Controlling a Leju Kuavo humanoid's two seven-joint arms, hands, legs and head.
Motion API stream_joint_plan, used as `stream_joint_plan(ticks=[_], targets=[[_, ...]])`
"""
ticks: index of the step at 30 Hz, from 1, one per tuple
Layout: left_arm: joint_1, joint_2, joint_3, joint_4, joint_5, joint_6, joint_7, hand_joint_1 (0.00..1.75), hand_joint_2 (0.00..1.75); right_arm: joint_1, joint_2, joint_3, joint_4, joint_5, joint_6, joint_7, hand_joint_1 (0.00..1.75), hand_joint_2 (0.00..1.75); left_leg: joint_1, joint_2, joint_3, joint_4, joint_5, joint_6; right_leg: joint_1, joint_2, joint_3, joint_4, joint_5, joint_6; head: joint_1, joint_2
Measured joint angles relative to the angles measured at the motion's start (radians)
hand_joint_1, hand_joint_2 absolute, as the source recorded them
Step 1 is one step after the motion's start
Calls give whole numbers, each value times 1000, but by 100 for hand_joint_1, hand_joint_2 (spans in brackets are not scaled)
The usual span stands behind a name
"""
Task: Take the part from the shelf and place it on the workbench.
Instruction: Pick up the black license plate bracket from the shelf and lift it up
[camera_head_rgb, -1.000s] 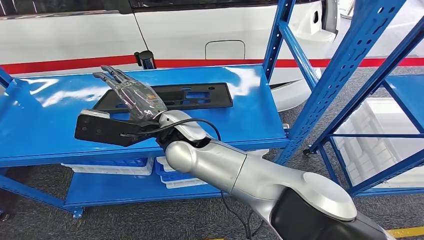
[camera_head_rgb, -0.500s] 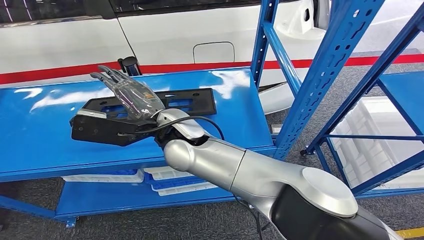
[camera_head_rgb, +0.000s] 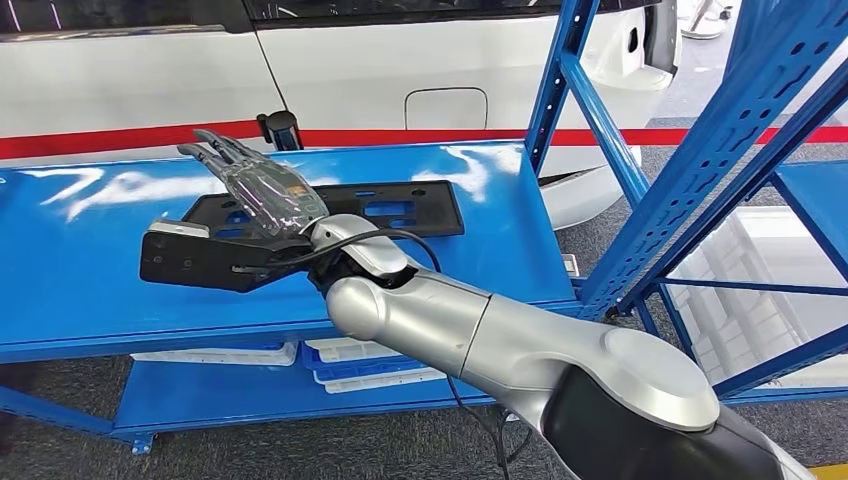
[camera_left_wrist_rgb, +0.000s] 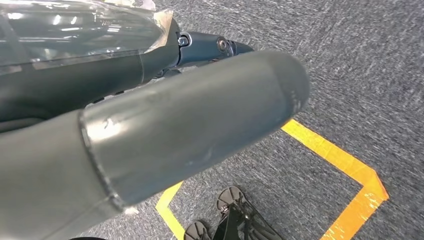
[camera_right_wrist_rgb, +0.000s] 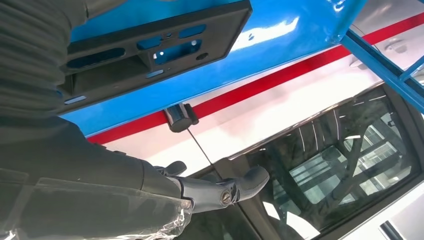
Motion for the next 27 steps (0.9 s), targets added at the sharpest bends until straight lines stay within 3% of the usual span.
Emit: stream_joint_plan(ticks=[8,17,23,27], targets=[[0,-8,6,0,2,17,1,0,0,-4,0,25,2,18,0,6,0,175,-2,0,0,0,1,5,-5,0,0,-1,2,4,0,0],[0,-11,8,0,-9,26,1,0,0,-3,1,77,2,157,-5,70,0,175,4,0,1,0,0,4,-8,0,0,-1,2,4,-1,0],[0,-15,8,0,-27,37,2,0,0,24,0,100,11,523,-11,152,0,175,8,0,1,0,0,4,-5,0,0,-1,2,3,-1,0],[0,-19,8,0,-33,50,2,0,0,66,-1,111,50,595,-8,194,0,175,8,0,1,0,0,4,-4,0,0,-1,2,3,0,0]])
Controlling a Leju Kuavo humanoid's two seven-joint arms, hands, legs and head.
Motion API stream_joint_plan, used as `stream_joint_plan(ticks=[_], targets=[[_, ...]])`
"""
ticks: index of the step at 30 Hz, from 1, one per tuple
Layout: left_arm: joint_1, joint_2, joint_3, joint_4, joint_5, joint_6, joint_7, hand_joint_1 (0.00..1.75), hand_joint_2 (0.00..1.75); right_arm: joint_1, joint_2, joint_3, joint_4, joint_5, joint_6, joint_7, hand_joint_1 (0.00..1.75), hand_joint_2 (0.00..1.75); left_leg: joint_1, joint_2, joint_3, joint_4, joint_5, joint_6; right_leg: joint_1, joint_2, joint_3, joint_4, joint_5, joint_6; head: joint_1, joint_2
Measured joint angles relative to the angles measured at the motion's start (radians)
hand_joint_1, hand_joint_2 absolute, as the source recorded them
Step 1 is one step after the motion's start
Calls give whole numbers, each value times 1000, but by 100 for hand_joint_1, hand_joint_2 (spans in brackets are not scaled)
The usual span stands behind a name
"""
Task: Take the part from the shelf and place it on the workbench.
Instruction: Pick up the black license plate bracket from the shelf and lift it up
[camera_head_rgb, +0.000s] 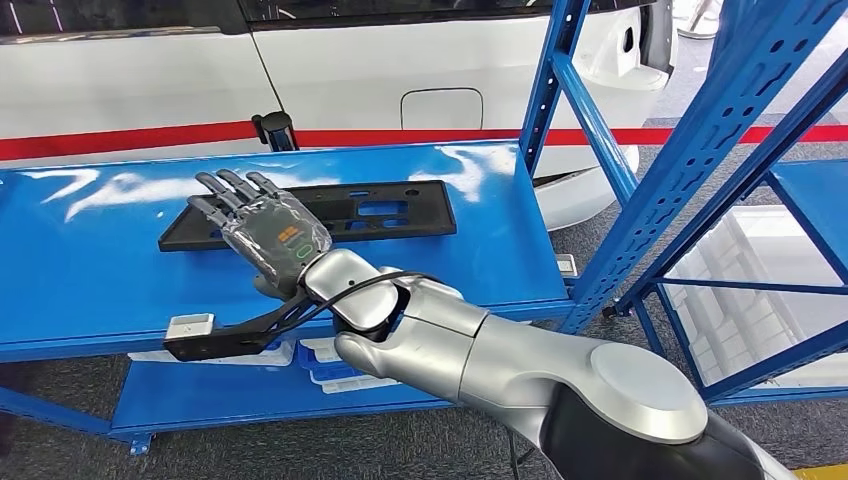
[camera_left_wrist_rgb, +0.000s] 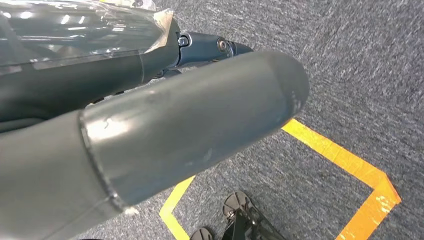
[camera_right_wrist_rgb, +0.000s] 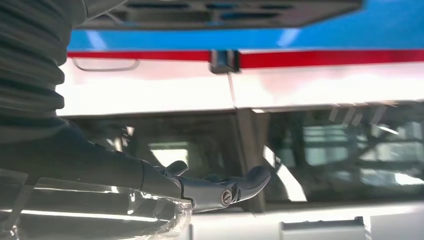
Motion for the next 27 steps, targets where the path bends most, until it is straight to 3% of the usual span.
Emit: stream_joint_plan(ticks=[11,27], targets=[[11,-6,-1,0,-20,11,12,0,0,93,-2,4,82,-42,8,2,0,175,0,0,0,0,0,0,0,0,0,0,0,0,0,0],[37,-6,-18,4,-41,-12,9,0,0,122,-2,10,129,-39,23,29,0,175,0,0,0,0,-1,-1,0,0,0,0,0,0,0,0]])
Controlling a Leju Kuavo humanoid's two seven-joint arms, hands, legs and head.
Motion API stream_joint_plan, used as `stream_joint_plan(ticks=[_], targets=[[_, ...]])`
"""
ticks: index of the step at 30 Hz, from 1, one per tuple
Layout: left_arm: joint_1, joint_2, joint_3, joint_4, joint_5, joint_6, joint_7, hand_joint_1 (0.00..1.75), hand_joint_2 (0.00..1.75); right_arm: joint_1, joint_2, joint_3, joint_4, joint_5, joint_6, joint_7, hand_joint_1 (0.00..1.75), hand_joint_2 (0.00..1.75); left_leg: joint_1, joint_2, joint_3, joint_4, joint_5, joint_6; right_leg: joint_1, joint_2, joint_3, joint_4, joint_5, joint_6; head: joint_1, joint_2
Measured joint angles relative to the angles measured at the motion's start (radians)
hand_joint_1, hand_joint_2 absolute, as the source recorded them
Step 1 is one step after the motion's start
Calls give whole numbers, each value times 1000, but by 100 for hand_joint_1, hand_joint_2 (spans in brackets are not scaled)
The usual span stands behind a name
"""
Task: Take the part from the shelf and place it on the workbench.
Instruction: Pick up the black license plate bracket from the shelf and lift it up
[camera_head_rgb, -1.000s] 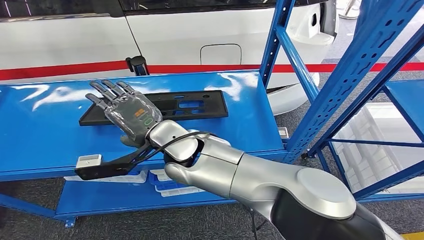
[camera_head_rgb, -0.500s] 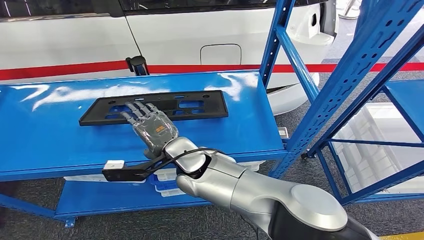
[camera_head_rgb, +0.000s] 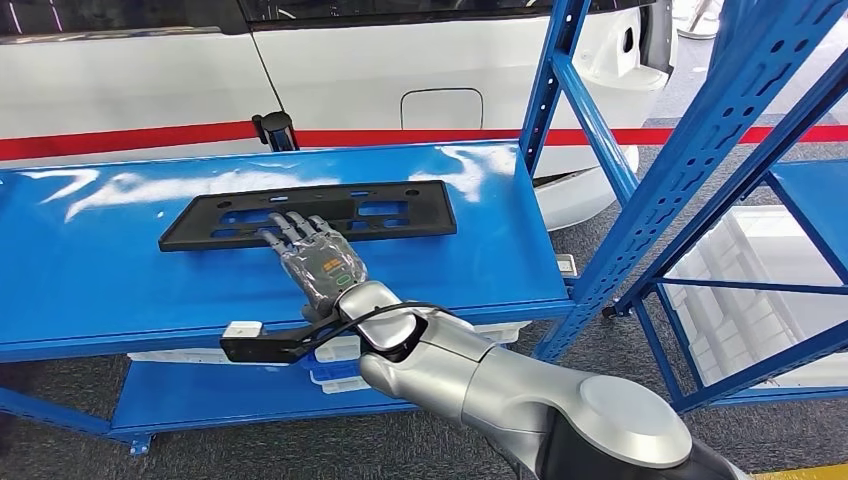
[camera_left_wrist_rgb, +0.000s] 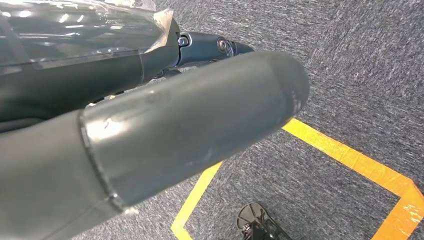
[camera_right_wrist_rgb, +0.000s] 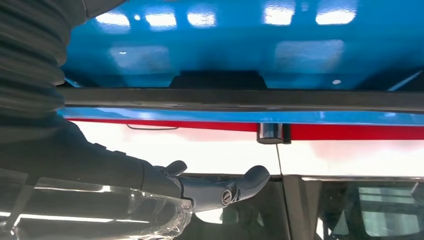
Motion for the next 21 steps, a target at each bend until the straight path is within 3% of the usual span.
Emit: stream_joint_plan(ticks=[21], targets=[[5,14,-21,6,-21,-22,18,0,0,0,0,-1,86,-45,-6,9,0,175,0,0,0,0,0,0,0,0,0,0,0,0,0,0]])
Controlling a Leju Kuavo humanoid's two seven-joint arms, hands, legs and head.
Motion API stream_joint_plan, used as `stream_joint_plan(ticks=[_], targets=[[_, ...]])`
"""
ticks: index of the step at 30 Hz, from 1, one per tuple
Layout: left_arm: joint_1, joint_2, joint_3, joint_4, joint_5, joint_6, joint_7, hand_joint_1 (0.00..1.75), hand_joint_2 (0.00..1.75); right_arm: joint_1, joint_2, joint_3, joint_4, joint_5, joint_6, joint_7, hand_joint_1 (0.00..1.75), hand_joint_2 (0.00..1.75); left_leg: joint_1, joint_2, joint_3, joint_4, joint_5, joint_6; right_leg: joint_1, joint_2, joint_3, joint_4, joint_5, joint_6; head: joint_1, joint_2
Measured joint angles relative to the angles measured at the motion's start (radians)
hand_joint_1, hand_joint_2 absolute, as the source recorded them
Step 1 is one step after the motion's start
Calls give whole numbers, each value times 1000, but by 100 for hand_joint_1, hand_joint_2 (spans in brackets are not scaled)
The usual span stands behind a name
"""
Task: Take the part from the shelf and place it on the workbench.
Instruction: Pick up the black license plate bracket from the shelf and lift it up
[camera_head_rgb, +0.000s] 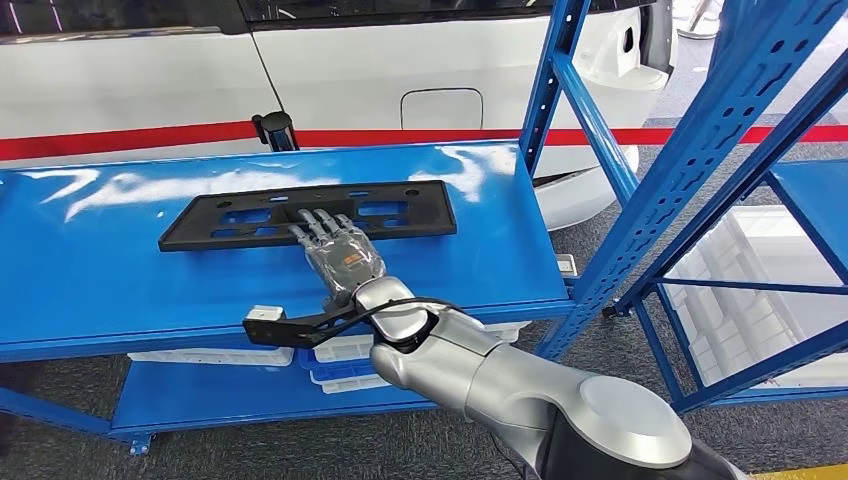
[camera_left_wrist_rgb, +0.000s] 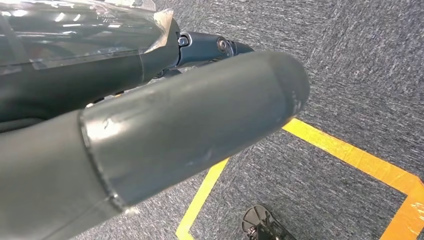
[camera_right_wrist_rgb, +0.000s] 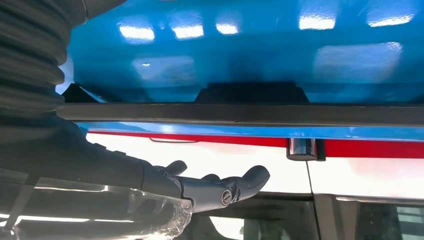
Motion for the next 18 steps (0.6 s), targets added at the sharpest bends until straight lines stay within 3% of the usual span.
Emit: stream_joint_plan(ticks=[18], targets=[[13,9,-1,0,1,-31,-29,0,0,-24,-1,-9,79,-31,-67,35,0,175,0,0,0,0,0,0,0,0,0,0,0,0,0,0]])
